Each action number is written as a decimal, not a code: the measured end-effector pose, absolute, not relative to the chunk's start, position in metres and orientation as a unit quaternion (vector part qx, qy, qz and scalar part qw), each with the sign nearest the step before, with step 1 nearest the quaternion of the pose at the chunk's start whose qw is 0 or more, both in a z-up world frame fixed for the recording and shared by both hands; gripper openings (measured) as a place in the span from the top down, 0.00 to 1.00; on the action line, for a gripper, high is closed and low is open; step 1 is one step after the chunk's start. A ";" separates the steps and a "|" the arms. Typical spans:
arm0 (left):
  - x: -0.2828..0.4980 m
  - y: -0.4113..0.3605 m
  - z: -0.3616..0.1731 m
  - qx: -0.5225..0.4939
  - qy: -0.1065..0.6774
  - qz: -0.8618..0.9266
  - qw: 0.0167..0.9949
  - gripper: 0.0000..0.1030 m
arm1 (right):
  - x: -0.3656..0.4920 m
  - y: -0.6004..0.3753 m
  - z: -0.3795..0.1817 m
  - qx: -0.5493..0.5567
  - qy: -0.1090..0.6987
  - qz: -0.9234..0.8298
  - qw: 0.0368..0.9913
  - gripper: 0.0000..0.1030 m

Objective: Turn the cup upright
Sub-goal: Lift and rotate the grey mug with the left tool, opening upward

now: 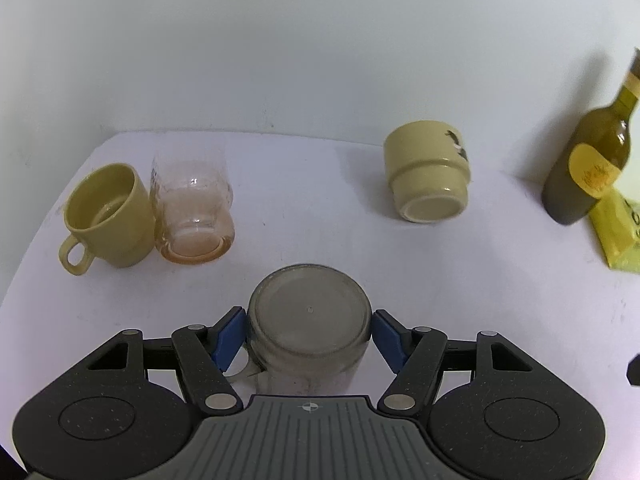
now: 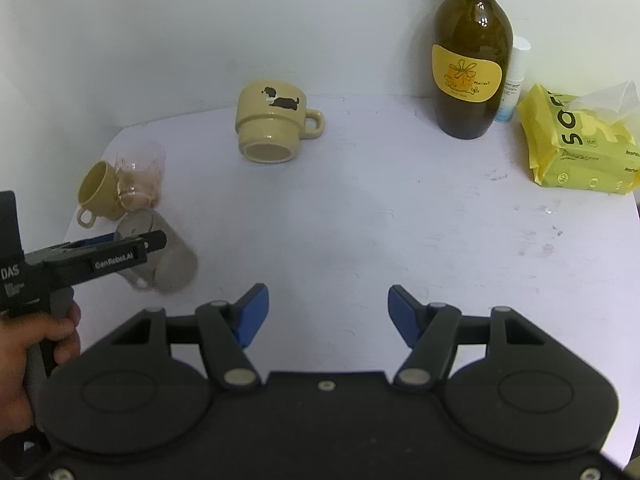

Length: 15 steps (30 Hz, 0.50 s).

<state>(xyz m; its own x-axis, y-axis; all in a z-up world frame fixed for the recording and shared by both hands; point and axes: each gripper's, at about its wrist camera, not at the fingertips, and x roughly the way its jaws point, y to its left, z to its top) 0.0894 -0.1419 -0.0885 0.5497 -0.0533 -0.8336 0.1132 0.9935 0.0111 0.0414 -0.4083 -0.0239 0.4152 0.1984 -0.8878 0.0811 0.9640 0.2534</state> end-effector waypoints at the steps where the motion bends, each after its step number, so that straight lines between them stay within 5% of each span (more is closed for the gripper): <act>1: 0.091 -0.141 -0.087 0.030 0.472 -0.049 0.880 0.40 | 0.041 -0.408 -0.023 0.130 0.539 0.035 0.832 0.38; 7: 0.101 -0.144 -0.089 0.038 0.479 -0.060 0.875 0.39 | 0.041 -0.409 -0.022 0.135 0.534 0.027 0.834 0.38; 15: 0.101 -0.148 -0.102 0.063 0.490 -0.032 0.869 0.23 | 0.038 -0.409 -0.022 0.139 0.532 0.021 0.835 0.38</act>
<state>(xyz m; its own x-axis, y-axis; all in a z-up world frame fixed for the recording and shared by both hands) 0.1008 -0.1476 -0.1021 0.5179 0.0059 -0.8554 0.1169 0.9901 0.0776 0.0383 -0.4094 -0.0220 0.4322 0.1830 -0.8830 0.1132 0.9604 0.2544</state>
